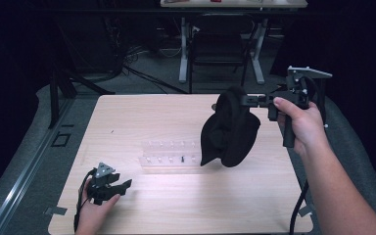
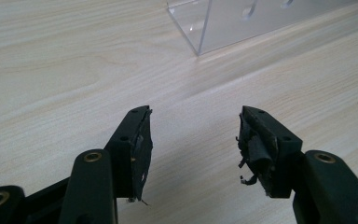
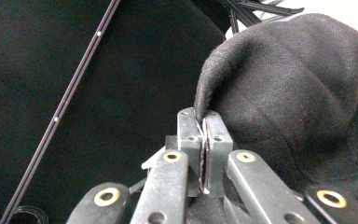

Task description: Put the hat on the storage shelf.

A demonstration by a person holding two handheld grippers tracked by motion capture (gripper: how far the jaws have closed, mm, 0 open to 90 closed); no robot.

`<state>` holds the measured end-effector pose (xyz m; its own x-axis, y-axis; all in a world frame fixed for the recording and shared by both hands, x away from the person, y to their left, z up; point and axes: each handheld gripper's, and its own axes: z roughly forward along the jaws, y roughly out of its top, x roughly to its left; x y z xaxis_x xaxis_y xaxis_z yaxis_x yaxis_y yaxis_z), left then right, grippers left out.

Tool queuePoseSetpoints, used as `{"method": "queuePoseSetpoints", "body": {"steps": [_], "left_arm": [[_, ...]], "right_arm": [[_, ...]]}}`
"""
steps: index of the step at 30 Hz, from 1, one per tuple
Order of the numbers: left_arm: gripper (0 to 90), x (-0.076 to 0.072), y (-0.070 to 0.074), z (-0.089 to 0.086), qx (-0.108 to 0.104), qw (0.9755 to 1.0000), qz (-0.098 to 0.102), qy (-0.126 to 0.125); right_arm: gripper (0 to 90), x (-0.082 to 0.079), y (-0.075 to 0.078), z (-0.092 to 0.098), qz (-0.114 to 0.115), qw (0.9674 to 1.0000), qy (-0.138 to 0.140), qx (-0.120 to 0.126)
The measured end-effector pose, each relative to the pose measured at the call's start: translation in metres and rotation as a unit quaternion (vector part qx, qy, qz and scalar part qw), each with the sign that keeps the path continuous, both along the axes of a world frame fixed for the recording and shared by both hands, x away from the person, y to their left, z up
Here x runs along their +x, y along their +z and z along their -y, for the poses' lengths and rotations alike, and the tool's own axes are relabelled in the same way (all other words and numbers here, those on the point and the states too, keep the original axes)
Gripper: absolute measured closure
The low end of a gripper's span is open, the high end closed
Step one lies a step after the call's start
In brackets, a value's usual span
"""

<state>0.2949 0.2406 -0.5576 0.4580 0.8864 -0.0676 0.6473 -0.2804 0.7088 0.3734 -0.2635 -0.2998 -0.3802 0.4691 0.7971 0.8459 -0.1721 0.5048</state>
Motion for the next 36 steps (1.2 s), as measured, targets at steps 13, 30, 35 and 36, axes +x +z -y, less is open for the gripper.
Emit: {"method": "queuePoseSetpoints", "body": {"steps": [13, 30, 35, 36], "left_arm": [[44.1, 0.000, 0.000, -0.001, -0.003, 1.0000, -0.002, -0.001], [44.0, 0.001, 0.000, -0.001, 0.001, 1.0000, -0.002, -0.002], [44.0, 0.001, 0.001, -0.002, 0.001, 1.0000, -0.001, -0.003], [44.0, 0.001, 0.001, -0.002, 0.001, 1.0000, -0.001, -0.003]], "right_arm": [[88.4, 0.015, 0.001, -0.020, -0.001, 1.0000, -0.005, -0.007], [88.5, 0.027, -0.007, -0.048, 0.003, 0.9998, 0.019, -0.011], [88.5, 0.030, -0.008, -0.055, 0.001, 0.9995, 0.024, -0.019], [88.5, 0.031, -0.009, -0.059, 0.001, 0.9995, 0.025, -0.020]]}}
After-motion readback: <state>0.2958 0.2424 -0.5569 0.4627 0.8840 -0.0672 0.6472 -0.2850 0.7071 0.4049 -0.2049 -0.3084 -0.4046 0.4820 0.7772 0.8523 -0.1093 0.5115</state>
